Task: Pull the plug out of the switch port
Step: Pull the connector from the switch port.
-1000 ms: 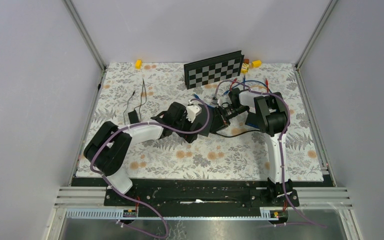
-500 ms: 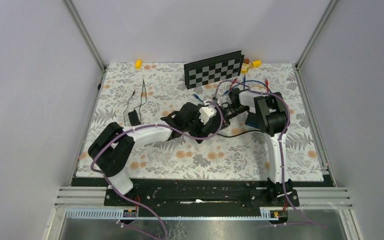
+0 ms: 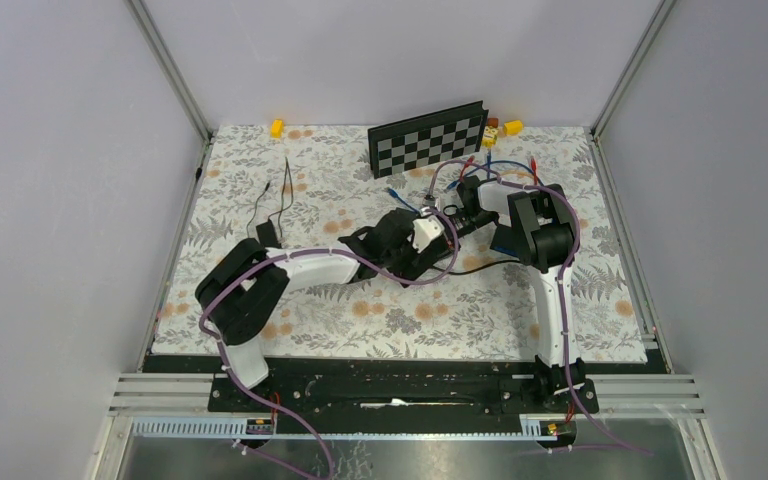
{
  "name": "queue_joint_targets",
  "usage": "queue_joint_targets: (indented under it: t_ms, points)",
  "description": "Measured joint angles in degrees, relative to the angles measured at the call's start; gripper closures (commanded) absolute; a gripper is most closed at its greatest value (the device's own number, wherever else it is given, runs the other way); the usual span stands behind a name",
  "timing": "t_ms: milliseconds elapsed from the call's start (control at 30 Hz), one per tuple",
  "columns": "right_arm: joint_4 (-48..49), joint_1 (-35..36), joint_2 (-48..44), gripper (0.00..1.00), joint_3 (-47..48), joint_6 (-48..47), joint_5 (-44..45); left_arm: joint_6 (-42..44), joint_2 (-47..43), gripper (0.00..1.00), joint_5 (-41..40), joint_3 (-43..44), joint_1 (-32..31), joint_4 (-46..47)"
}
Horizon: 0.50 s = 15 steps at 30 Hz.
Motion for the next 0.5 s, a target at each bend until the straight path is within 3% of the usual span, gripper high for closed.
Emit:
queue_joint_targets:
  t_ms: [500]
  points:
    - [-0.5,0.0,0.3,0.95,0.3,0.0,0.0,0.0,3.3,0.03,-4.3,0.9,-0.7,0.8]
